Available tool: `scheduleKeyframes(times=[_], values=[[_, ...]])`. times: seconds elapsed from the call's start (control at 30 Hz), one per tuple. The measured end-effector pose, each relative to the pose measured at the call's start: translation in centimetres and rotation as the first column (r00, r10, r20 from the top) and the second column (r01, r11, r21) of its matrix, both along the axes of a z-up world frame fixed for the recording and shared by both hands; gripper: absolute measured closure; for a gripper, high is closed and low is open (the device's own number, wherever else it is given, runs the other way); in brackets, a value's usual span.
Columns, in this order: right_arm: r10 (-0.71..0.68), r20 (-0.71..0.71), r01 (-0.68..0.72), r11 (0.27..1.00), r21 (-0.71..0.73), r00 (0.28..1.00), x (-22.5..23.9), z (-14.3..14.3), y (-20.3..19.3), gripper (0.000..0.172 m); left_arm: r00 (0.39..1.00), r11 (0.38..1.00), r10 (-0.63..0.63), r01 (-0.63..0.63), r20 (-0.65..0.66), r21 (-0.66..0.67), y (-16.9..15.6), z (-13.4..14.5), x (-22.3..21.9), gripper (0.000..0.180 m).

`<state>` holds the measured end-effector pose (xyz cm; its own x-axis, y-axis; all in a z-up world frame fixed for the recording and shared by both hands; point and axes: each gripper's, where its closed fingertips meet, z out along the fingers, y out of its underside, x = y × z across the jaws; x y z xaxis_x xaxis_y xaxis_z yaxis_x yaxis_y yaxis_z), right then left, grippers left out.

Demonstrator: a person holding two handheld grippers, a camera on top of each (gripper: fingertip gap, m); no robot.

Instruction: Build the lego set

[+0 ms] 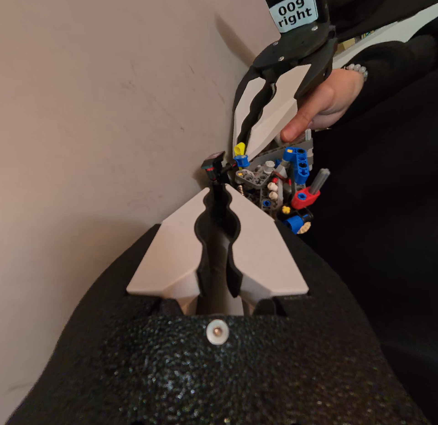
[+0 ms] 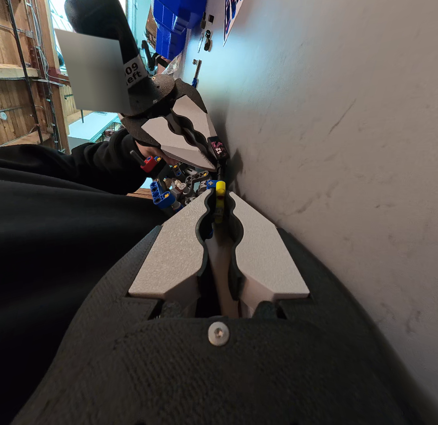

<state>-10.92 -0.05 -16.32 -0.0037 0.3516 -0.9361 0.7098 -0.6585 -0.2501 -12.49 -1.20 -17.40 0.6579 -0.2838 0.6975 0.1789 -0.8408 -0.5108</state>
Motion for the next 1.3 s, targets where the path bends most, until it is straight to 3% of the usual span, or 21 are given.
scheduleKeyframes(times=[0.73,0.93,1.13,1.3], values=[[0.026,-0.008,-0.026,1.0,-0.017,1.0,0.1,0.2,-0.1,0.169,0.999,1.0,0.01,-0.01,0.045,0.009,-0.5,0.2,0.6,0.178],[0.098,-0.062,-0.101,0.994,-0.046,0.993,0.7,1.0,-1.2,0.166,0.989,1.0,0.031,-0.031,0.141,-0.001,-1.1,1.0,0.6,0.175],[0.109,-0.061,-0.112,0.992,-0.054,0.992,0.7,1.1,-1.4,0.166,0.991,0.993,0.116,-0.116,0.059,-0.003,-0.3,1.6,-0.2,0.171],[0.13,-0.075,-0.128,0.991,0.022,0.989,0.8,0.9,-1.8,0.167,0.984,0.998,0.059,-0.057,-0.171,0.017,-0.6,1.1,-0.7,0.173]])
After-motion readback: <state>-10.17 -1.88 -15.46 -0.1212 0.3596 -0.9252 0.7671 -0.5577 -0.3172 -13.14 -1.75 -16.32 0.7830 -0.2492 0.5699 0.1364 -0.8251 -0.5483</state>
